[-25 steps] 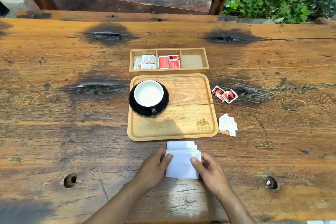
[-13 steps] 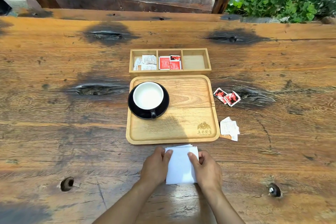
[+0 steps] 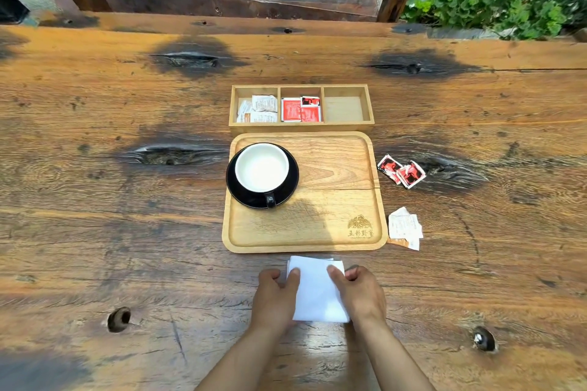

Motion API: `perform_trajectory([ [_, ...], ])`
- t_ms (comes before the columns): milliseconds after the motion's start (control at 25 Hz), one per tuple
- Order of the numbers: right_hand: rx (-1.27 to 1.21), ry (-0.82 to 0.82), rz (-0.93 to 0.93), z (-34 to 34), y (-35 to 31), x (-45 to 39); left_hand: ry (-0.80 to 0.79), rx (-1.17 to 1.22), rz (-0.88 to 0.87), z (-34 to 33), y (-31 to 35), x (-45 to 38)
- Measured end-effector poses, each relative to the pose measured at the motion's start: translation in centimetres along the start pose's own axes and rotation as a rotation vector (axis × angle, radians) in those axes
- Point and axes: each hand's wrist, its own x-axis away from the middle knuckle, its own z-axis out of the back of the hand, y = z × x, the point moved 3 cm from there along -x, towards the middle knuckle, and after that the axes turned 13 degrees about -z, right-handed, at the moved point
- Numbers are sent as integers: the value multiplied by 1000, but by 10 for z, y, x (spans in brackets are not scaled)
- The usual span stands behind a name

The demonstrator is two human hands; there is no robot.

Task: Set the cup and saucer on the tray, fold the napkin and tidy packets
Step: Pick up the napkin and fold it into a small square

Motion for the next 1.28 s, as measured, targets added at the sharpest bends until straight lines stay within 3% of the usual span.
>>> perform_trajectory([
  [80,-22,-21,5,2,-1,4,-41,313,134,-5,4,1],
  [280,-131,12,85,10,-1,21,-131,443,77,2,14,5],
  [360,-368,-201,53,13,3,25,-234,544,54,8,16,9],
  [480,-587,-725,-52,16,5,36,-395,585,-3,19,17,15],
  [560,-585,-821,-26,18,6,40,-454,577,-38,27,20,18],
  [800,-504,-820,62,19,7,44,-489,518,-62,46,20,22],
  [1040,-304,-806,123,25,7,37,-491,275,-187,58,34,12],
  [1200,-485,-776,132,39,-8,27,-251,323,-188,59,43,-1],
  [1280,-617,-745,133,50,-20,20,-47,161,-290,65,37,-6],
])
